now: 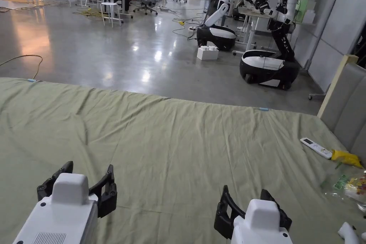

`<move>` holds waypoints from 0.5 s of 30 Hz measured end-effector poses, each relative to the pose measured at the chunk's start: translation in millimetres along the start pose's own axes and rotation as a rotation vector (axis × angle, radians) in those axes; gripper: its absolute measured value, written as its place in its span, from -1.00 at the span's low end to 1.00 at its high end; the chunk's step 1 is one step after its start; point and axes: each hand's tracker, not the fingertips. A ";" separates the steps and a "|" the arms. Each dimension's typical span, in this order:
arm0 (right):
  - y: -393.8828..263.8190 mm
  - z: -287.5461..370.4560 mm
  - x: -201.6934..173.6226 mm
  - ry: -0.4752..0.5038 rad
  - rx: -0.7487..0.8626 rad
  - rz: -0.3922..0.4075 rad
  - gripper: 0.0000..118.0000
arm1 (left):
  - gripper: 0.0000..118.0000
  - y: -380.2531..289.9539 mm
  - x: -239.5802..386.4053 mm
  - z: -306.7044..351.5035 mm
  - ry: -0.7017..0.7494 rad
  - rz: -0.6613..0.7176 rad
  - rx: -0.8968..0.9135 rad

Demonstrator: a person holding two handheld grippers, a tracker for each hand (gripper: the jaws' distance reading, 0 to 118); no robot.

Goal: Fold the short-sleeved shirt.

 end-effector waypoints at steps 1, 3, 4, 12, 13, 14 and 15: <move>0.0 0.1 0.7 -0.005 -0.002 0.000 0.42 | 0.29 0.2 0.6 -0.5 0.007 -0.008 -0.003; -0.1 -0.4 1.4 -0.017 -0.005 0.005 0.67 | 0.50 0.3 -1.6 -0.5 0.012 -0.011 -0.010; -0.1 -0.7 1.8 -0.022 -0.003 0.007 0.75 | 0.60 0.3 -2.5 -0.6 0.010 -0.004 -0.010; 0.7 -11.1 7.5 -0.033 -0.060 -0.064 0.99 | 0.80 4.3 -10.4 -3.0 -0.061 0.050 -0.037; 3.0 -11.5 5.8 -0.047 -0.059 -0.050 1.00 | 0.80 4.7 -10.4 -3.2 -0.062 0.054 -0.038; 4.4 -11.7 4.1 -0.060 -0.050 -0.035 1.00 | 0.80 5.6 -10.0 -3.7 -0.061 0.064 -0.039; 5.7 -11.4 3.8 -0.060 -0.030 -0.018 1.00 | 0.80 6.9 -10.1 -4.3 -0.060 0.074 -0.041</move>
